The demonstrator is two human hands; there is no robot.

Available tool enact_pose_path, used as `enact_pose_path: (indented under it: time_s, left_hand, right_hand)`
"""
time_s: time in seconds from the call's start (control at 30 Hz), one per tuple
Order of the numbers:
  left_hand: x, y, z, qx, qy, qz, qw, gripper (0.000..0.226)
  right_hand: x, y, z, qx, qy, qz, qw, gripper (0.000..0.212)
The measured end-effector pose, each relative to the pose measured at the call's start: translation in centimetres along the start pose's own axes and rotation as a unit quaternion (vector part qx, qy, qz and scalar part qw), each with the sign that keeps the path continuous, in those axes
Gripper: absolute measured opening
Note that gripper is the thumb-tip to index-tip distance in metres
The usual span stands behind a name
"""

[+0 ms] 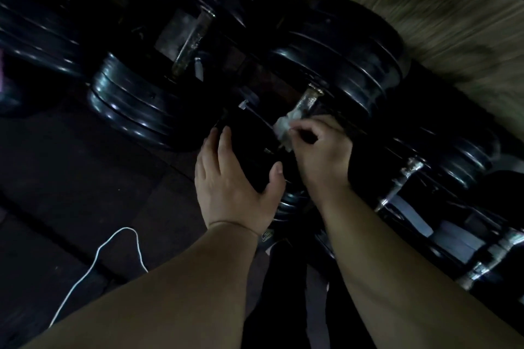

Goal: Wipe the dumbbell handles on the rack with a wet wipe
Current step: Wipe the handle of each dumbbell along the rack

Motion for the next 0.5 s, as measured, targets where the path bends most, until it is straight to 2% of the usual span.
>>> enact_pose_path:
  time_s: [0.07, 0.1, 0.13, 0.2, 0.27, 0.33, 0.4, 0.5]
  left_hand:
    - [0.0, 0.0, 0.1, -0.001, 0.004, 0.004, 1.000, 0.094]
    - [0.0, 0.0, 0.1, -0.003, 0.006, 0.004, 1.000, 0.094]
    - [0.0, 0.0, 0.0, -0.004, 0.007, 0.003, 1.000, 0.094]
    - [0.1, 0.0, 0.0, -0.006, 0.007, 0.000, 1.000, 0.095]
    - [0.1, 0.0, 0.1, -0.006, 0.006, -0.002, 1.000, 0.096]
    - [0.1, -0.1, 0.1, -0.007, 0.008, -0.005, 1.000, 0.096]
    - [0.1, 0.0, 0.3, -0.008, 0.010, -0.006, 1.000, 0.096]
    - [0.4, 0.1, 0.4, -0.011, 0.011, -0.008, 1.000, 0.096]
  right_hand:
    - [0.6, 0.1, 0.3, -0.098, -0.041, -0.014, 0.994, 0.013]
    - [0.5, 0.3, 0.0, -0.117, -0.033, -0.006, 0.993, 0.014]
    - [0.2, 0.5, -0.5, -0.107, -0.011, 0.004, 0.994, 0.014]
    - [-0.7, 1.1, -1.6, -0.037, 0.025, 0.002, 0.999, 0.011]
    - [-1.2, 1.3, -2.0, 0.033, 0.025, -0.026, 0.999, 0.011]
    - [-0.9, 0.8, -1.6, 0.053, 0.029, -0.031, 0.998, 0.012]
    - [0.0, 0.2, -1.0, 0.007, 0.017, -0.024, 1.000, 0.012]
    - [0.8, 0.1, -0.6, -0.118, -0.025, -0.015, 0.993, 0.016]
Point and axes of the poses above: each hand's wrist, its own z-axis away from the middle knuckle, its own y-axis out of the back of the hand, x = y × z, the point moved 2 cm from there along -z, towards the middle knuckle, and after that the axes turned 12 degrees about -z, right-handed, at the moved point
